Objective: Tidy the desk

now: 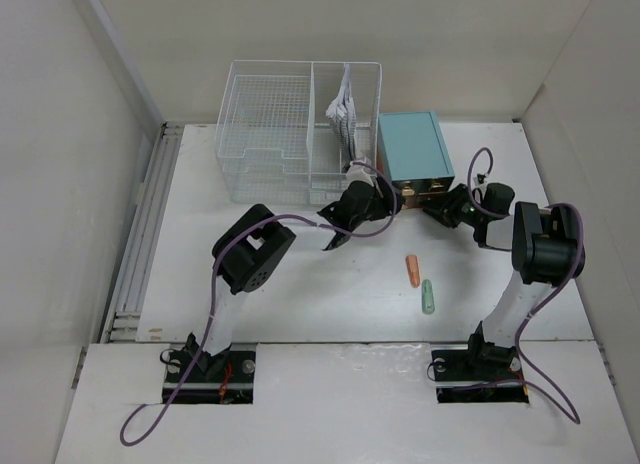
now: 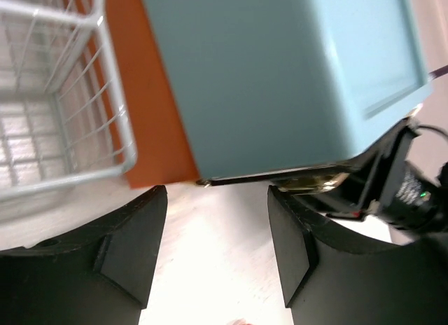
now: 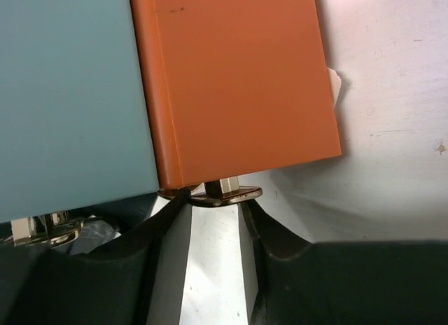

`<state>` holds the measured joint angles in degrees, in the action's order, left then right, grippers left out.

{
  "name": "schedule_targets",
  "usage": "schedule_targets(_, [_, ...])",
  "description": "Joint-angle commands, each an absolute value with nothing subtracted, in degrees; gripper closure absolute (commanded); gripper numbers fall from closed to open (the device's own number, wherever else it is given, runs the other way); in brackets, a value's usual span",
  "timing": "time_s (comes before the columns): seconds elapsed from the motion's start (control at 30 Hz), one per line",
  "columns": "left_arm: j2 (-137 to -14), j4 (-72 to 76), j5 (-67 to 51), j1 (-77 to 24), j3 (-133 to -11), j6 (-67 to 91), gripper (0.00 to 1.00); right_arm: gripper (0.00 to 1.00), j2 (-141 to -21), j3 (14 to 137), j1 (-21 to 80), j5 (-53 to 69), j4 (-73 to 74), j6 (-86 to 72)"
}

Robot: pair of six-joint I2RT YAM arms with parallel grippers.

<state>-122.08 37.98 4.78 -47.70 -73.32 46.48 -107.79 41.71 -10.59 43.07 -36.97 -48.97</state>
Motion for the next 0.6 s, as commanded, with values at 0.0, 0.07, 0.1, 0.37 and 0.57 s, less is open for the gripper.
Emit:
schedule_targets(0.0, [-119.6,40.8,4.6,-46.8,-77.8,45.5,0.44,0.65,-108.8,41.7,-12.0,40.8,-45.4,-49.5])
schedule_targets(0.07, [-120.3,40.1,4.6,-46.2,-79.0,45.5,0.44,0.67,-108.8,41.7,-12.0,40.8,-45.4,-49.5])
schedule_targets(0.1, [-120.9,39.3,4.6,-46.2,-79.5,45.5,0.44,0.67,-108.8,41.7,-12.0,41.5,-45.4,-49.5])
schedule_targets(0.37, [-121.5,38.7,4.6,-45.7,-81.5,46.1,0.44,0.68,-107.7,39.9,-14.1,44.4,-44.8,-47.7])
schedule_targets(0.57, [-121.5,38.1,4.6,-45.7,-82.1,46.1,0.44,0.68,-105.8,38.1,-15.5,46.2,-42.2,-44.4])
